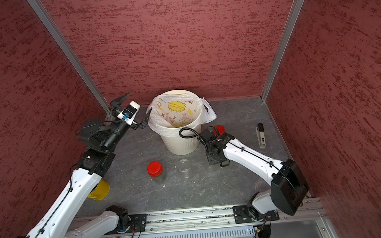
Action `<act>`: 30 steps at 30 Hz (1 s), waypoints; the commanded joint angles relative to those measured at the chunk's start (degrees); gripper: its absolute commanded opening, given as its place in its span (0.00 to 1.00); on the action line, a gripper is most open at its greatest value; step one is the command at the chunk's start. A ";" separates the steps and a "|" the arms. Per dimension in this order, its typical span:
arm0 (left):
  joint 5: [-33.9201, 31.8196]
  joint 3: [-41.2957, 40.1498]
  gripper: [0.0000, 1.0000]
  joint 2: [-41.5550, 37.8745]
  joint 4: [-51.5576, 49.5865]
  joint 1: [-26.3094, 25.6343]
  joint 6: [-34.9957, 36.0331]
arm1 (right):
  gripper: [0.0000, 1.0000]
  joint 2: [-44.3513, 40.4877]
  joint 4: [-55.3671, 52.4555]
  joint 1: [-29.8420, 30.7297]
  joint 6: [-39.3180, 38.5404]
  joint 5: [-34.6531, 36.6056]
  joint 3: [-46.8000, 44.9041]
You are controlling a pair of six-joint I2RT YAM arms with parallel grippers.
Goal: Empty moldy tea leaves from jars
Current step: Place the jar at the center of the board.
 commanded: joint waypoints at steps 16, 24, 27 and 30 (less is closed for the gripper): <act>-0.24 0.04 1.00 0.23 -0.64 0.18 -0.74 | 0.75 -5.95 3.96 0.39 -1.28 2.11 4.09; -8.89 3.23 1.00 1.54 -3.21 0.74 -6.06 | 0.85 -9.43 12.04 0.39 -10.77 -5.12 9.05; -10.06 2.60 1.00 0.23 -4.34 1.46 -8.63 | 0.86 -10.46 17.82 0.48 -14.59 -12.99 9.27; -10.30 0.40 1.00 -2.37 -4.64 2.43 -12.10 | 0.88 -11.07 23.30 1.11 -17.28 -19.29 8.57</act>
